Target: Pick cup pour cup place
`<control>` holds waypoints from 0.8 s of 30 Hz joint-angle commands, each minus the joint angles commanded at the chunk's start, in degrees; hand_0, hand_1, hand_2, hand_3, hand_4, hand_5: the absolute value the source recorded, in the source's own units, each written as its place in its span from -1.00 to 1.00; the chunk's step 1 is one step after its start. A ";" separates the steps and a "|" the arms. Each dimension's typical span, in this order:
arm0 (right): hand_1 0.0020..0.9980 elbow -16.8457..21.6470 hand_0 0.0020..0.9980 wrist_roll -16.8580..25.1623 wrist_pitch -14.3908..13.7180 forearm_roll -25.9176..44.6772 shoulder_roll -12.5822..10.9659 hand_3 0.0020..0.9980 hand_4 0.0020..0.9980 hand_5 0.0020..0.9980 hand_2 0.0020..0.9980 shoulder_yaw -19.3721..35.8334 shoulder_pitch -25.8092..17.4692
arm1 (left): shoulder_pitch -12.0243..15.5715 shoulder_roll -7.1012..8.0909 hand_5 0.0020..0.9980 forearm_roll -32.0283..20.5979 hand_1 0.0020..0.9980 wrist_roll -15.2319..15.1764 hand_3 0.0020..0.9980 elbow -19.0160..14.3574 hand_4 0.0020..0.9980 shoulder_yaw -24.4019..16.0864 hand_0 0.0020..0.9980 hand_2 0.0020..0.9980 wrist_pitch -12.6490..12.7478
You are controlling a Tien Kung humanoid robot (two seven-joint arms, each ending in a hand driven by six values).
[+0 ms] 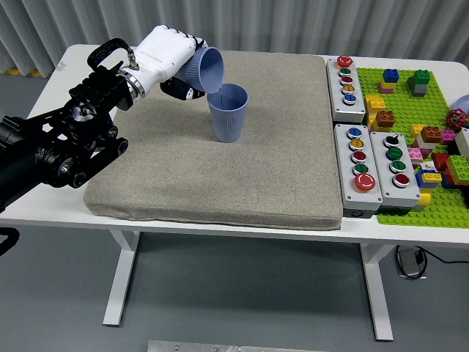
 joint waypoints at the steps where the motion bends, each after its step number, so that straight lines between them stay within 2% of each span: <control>1: 0.32 0.01 0.39 -0.02 0.01 -0.04 0.01 0.23 -1.00 -0.35 0.23 0.02 -0.02 | -0.10 0.01 -0.56 0.03 -0.07 0.03 0.08 0.01 0.56 0.13 -0.22 0.07 0.01; 24: 0.33 0.08 0.39 -0.21 0.17 -0.75 0.06 0.23 -1.00 -0.34 0.23 0.32 -0.41 | -2.34 0.40 -0.56 2.02 -0.06 0.80 0.08 0.16 0.55 2.83 -0.22 0.07 0.56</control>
